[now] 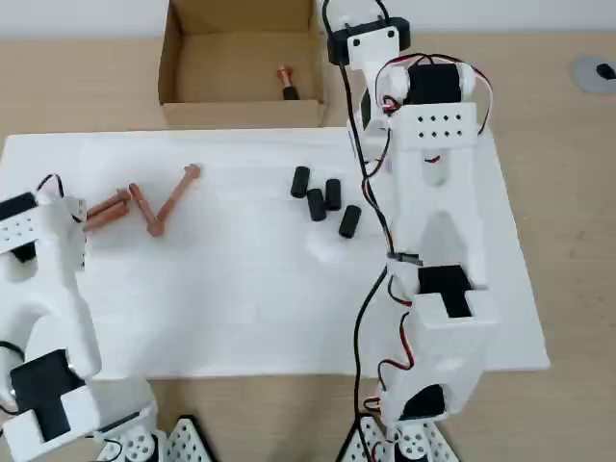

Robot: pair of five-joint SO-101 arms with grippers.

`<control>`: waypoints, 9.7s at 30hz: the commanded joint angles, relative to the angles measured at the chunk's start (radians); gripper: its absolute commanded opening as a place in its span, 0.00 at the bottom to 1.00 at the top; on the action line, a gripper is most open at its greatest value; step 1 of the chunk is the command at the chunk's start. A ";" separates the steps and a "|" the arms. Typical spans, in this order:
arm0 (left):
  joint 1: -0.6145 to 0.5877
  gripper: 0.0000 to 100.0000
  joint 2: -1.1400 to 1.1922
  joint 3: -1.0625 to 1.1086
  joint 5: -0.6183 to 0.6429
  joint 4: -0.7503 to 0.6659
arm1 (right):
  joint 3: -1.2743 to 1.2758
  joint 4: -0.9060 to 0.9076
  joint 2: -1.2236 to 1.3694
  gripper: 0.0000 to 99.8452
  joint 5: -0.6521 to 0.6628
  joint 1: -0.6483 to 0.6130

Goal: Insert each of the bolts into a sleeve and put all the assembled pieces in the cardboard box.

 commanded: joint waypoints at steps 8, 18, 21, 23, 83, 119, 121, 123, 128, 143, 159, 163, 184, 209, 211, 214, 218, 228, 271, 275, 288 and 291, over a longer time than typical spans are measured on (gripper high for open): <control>0.017 0.06 -0.004 0.020 0.071 -0.106 | 0.004 0.014 -0.079 0.23 0.012 0.015; 0.017 0.06 -0.002 0.029 0.072 -0.141 | 0.002 0.014 -0.079 0.23 0.012 0.015; 0.017 0.06 -0.002 0.058 0.072 -0.204 | 0.004 0.014 -0.081 0.23 0.012 0.001; 0.017 0.06 -0.002 0.086 0.071 -0.250 | 0.002 0.014 -0.081 0.23 0.012 -0.015; 0.025 0.01 0.237 -0.430 -0.990 0.160 | 0.004 0.014 -0.079 0.23 0.014 -0.076; 0.025 0.26 0.377 -0.414 -1.168 0.147 | 0.096 0.014 -0.079 0.23 0.012 -0.076; 0.025 0.26 0.375 -0.416 -1.168 0.147 | 0.099 0.014 -0.079 0.23 0.012 -0.076; 0.025 0.26 0.369 -0.420 -1.169 0.146 | 0.101 0.014 -0.079 0.23 0.012 -0.076; 0.017 0.26 0.372 -0.483 -1.195 0.152 | 0.101 0.014 -0.076 0.23 0.012 -0.076; -0.084 0.26 0.369 -0.551 -1.243 0.152 | 0.102 0.014 -0.081 0.23 0.012 -0.074; -0.044 0.24 0.374 -0.496 -1.241 0.173 | 0.102 0.014 -0.074 0.23 0.014 -0.074; -0.052 0.15 0.375 -0.470 -1.238 0.172 | 0.102 0.014 -0.074 0.23 0.014 -0.074; -0.126 0.12 0.369 -0.330 -1.189 0.046 | 0.102 0.014 -0.074 0.23 0.014 -0.074; -0.025 0.01 0.369 -0.649 -1.188 0.311 | 0.104 0.014 -0.077 0.23 0.014 -0.076; -0.023 0.01 0.371 -0.651 -1.186 0.310 | 0.104 0.014 -0.079 0.23 0.014 -0.074; -0.035 0.01 0.377 -0.647 -1.188 0.307 | 0.104 0.014 -0.079 0.23 0.014 -0.074; -0.037 0.01 0.377 -0.577 -1.189 0.245 | 0.104 0.014 -0.077 0.23 0.014 -0.074; -0.018 0.01 0.375 -0.454 -1.189 0.170 | 0.104 0.014 -0.074 0.23 0.014 -0.074; 0.287 0.01 -0.027 0.160 -1.188 -0.196 | 0.366 -0.164 0.180 0.23 -0.144 -0.131; 0.285 0.01 -0.027 0.158 -1.188 -0.198 | 0.366 -0.180 0.216 0.23 -0.144 -0.131; 0.285 0.01 -0.027 0.160 -1.188 -0.198 | 0.306 -0.207 0.332 0.23 -0.143 -0.131; 0.285 0.01 -0.027 0.160 -1.188 -0.198 | 0.308 -0.204 0.367 0.22 -0.143 -0.128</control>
